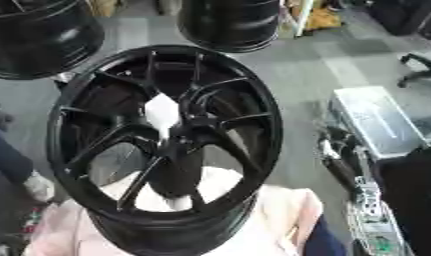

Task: Pull the pin out of the wheel hub.

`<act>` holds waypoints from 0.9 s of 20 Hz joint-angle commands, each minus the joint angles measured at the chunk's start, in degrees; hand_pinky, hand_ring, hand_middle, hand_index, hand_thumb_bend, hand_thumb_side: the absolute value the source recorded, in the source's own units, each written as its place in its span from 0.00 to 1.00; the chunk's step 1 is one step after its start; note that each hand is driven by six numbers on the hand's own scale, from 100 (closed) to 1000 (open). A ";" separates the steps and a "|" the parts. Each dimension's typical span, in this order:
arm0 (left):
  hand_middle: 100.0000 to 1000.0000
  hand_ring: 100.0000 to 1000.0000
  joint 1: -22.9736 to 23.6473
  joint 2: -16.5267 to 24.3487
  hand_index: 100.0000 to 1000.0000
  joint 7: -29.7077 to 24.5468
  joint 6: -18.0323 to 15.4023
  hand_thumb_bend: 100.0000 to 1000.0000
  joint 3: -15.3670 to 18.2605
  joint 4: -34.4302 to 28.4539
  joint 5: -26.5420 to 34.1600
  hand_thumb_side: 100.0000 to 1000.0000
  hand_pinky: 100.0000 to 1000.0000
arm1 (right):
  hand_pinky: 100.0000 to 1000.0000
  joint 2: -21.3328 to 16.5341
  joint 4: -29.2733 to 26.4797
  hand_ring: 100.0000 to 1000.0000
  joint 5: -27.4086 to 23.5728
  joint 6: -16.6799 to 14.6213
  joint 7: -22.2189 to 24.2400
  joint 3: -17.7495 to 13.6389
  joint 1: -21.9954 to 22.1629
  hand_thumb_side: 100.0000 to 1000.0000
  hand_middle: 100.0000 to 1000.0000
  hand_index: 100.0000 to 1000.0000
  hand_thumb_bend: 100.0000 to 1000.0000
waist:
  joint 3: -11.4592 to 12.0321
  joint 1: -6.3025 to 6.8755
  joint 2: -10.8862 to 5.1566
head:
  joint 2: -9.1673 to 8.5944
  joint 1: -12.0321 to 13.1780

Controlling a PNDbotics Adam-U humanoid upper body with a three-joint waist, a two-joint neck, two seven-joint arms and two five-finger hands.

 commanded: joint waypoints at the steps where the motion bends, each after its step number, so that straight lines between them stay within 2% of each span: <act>1: 0.43 0.45 -0.77 0.90 0.60 0.17 -0.22 0.00 0.29 -1.30 0.35 0.74 0.71 | 0.64 -0.63 -1.17 0.59 -0.15 0.02 0.08 -0.29 -0.45 0.40 0.65 0.77 0.04 | -0.13 0.20 -0.83 | -0.13 -0.20; 9: 0.44 0.45 -1.53 2.06 0.61 -0.26 -1.11 0.00 -0.40 -1.22 1.06 0.73 0.71 | 0.64 -0.59 -1.25 0.59 -0.09 0.06 0.18 -0.33 -0.48 0.40 0.65 0.77 0.04 | -0.37 0.38 -0.96 | -0.13 -0.43; 12: 0.44 0.45 -2.57 3.68 0.61 -0.44 -2.32 0.00 -0.92 -1.12 1.52 0.72 0.71 | 0.64 -0.66 -1.28 0.59 -0.06 0.05 0.25 -0.28 -0.48 0.40 0.65 0.77 0.04 | -0.54 0.42 -0.99 | -0.13 -0.45; 13: 0.46 0.47 -3.60 5.15 0.63 -0.67 -3.08 0.00 -1.49 -1.13 1.94 0.67 0.72 | 0.64 -0.68 -1.26 0.59 -0.06 0.06 0.27 -0.29 -0.46 0.40 0.65 0.77 0.04 | -0.68 0.53 -1.07 | -0.13 -0.25; 14: 0.46 0.47 -4.90 7.13 0.63 -1.03 -4.29 0.00 -2.31 -1.01 2.54 0.67 0.72 | 0.64 -0.69 -1.23 0.59 -0.06 0.08 0.24 -0.30 -0.46 0.40 0.65 0.77 0.04 | -0.79 0.60 -1.13 | -0.13 -0.09; 15: 0.48 0.49 -7.02 10.34 0.66 -1.94 -6.30 0.00 -3.77 -1.00 3.19 0.58 0.73 | 0.64 -0.79 -1.20 0.59 -0.02 0.10 0.31 -0.20 -0.43 0.40 0.65 0.77 0.04 | -1.02 0.72 -1.25 | -0.13 -0.01; 16: 0.48 0.49 -8.80 13.16 0.66 -2.74 -8.55 0.00 -5.06 -0.39 3.86 0.58 0.73 | 0.64 -0.85 -1.19 0.59 0.01 0.09 0.39 -0.13 -0.43 0.40 0.65 0.77 0.04 | -1.17 0.78 -1.31 | -0.13 0.04; 17: 0.51 0.52 -11.21 16.77 0.68 -3.67 -11.25 0.00 -6.79 0.21 4.28 0.49 0.74 | 0.64 -0.92 -1.16 0.59 0.06 0.10 0.49 -0.04 -0.42 0.40 0.65 0.77 0.04 | -1.43 0.92 -1.44 | -0.13 0.19; 18: 0.52 0.53 -13.87 20.61 0.69 -4.53 -14.35 0.00 -8.97 1.19 4.64 0.48 0.74 | 0.64 -0.99 -1.14 0.59 0.12 0.11 0.58 0.05 -0.42 0.40 0.65 0.77 0.04 | -1.68 1.02 -1.53 | -0.13 0.31</act>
